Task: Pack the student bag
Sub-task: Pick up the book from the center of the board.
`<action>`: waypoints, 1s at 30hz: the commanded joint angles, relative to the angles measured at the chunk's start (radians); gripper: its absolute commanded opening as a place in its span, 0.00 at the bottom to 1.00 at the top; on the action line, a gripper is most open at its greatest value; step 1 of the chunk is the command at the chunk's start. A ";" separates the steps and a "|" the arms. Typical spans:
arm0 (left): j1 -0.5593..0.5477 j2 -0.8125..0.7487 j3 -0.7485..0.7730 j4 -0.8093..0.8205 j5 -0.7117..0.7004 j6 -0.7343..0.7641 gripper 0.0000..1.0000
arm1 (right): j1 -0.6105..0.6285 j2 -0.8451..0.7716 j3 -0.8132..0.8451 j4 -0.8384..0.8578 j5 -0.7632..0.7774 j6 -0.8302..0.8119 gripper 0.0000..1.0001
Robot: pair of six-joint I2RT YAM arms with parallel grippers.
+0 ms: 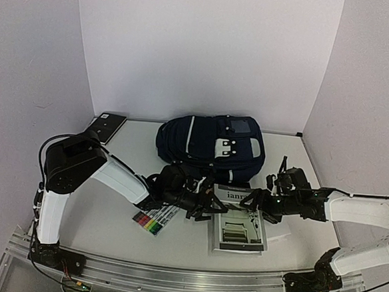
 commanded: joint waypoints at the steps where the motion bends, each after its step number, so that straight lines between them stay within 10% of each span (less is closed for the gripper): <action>1: -0.004 -0.069 -0.022 0.096 0.014 0.021 0.41 | 0.007 0.008 0.015 0.062 -0.008 0.014 0.75; 12: 0.043 -0.219 -0.109 0.069 -0.033 0.075 0.37 | 0.007 -0.059 0.012 0.194 -0.026 0.058 0.98; 30: 0.450 -0.533 -0.120 -0.248 0.102 0.245 0.35 | 0.072 0.036 0.378 0.038 0.111 -0.162 0.98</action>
